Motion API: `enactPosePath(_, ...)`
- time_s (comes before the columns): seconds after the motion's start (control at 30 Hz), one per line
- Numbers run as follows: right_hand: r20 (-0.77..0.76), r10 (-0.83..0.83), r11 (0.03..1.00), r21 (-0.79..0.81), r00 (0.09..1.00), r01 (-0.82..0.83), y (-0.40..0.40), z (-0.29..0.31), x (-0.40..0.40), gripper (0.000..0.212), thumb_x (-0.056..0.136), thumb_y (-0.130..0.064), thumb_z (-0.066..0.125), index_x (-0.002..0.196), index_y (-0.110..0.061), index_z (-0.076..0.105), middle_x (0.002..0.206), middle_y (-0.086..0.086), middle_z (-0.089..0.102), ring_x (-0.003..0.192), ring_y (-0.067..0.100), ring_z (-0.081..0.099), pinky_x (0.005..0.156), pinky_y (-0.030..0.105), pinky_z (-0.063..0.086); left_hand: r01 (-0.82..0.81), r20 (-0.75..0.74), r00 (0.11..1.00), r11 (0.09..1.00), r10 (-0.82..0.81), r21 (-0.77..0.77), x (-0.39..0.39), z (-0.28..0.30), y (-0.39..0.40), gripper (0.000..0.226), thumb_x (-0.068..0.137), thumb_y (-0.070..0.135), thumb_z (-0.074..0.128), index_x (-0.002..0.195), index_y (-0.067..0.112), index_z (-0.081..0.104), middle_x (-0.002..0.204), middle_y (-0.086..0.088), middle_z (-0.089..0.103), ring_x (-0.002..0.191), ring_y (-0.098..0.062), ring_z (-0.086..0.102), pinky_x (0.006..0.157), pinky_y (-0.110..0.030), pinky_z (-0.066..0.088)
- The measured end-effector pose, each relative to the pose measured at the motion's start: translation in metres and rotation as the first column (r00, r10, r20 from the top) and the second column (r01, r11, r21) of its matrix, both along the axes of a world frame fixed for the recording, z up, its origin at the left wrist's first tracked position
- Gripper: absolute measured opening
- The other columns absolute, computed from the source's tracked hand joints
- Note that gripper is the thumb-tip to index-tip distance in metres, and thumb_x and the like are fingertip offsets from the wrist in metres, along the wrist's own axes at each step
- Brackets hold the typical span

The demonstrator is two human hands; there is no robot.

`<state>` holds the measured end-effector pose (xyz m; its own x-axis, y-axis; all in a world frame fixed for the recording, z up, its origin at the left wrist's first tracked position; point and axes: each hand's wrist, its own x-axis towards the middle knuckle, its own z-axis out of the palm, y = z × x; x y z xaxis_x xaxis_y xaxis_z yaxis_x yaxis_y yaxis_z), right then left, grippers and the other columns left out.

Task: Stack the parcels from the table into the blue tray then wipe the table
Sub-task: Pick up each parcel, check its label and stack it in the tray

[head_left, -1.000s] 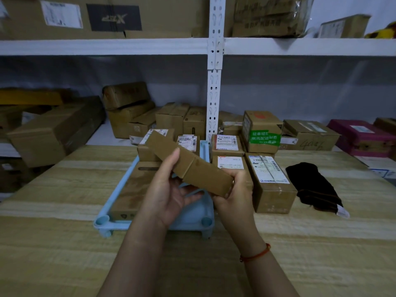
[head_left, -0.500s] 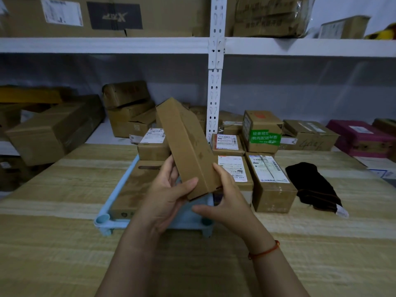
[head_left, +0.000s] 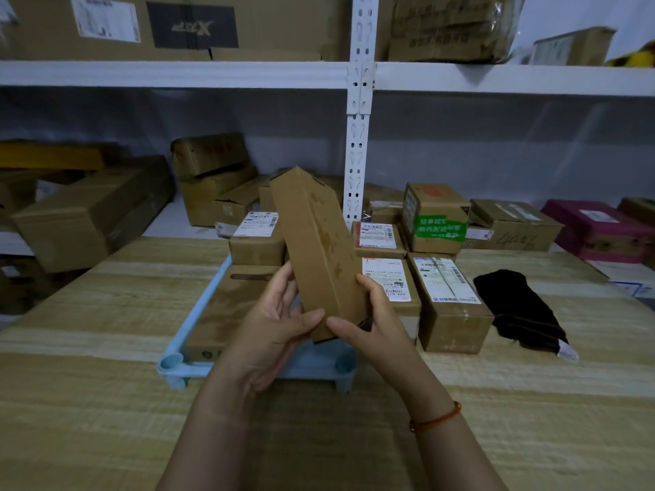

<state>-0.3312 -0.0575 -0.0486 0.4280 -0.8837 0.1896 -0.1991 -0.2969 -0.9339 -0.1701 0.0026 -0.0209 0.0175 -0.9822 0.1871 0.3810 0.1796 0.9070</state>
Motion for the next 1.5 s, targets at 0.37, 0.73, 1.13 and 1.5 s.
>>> enactPosePath(0.37,0.76,-0.098,0.75,0.481,0.643,-0.455,0.013,0.014,0.006,0.071,0.07,-0.054,0.058,0.128,-0.015,0.06,0.128,0.021,0.063,0.123,0.044,0.055,0.103,0.063,0.038,-0.46,0.269,0.868,0.88,0.417,0.119,-0.001,-0.005,-0.011,0.033,0.091,0.024,0.062,0.124,0.026,0.061,0.122,0.003,0.065,0.118,-0.019,0.058,0.101,-0.04,0.045)
enactPosePath(0.73,0.622,-0.163,0.686,0.629,0.766,-0.366,0.009,0.012,0.013,0.056,0.093,-0.051,0.039,0.129,-0.014,0.06,0.113,0.016,0.071,0.104,0.038,0.066,0.083,0.044,0.055,-0.375,0.027,0.923,0.883,0.384,0.284,0.001,0.0,-0.008,0.023,0.095,0.015,0.054,0.116,0.017,0.063,0.096,-0.004,0.072,0.083,-0.015,0.065,0.067,-0.029,0.051)
enactPosePath(1.13,0.16,-0.074,0.933,0.36,0.984,0.012,0.023,0.024,0.082,0.039,0.091,-0.035,0.065,0.127,-0.022,0.06,0.123,0.004,0.064,0.088,0.01,0.062,0.053,0.018,0.049,-0.868,0.398,0.494,0.463,0.773,0.179,0.063,-0.001,0.006,0.024,0.091,0.032,0.057,0.073,0.02,0.065,0.093,-0.006,0.068,0.087,-0.022,0.058,0.081,-0.034,0.044)
enactPosePath(1.5,-0.056,0.001,0.981,0.195,0.998,0.01,0.029,0.012,0.118,0.033,0.085,-0.051,0.065,0.113,-0.035,0.057,0.1,-0.019,0.061,0.103,0.009,0.062,0.096,0.034,0.052,-0.903,0.669,0.322,0.43,0.67,0.005,0.097,-0.008,0.002,0.044,0.099,0.043,0.041,0.093,0.01,0.07,0.091,-0.009,0.064,0.084,-0.024,0.052,0.075,-0.032,0.039)
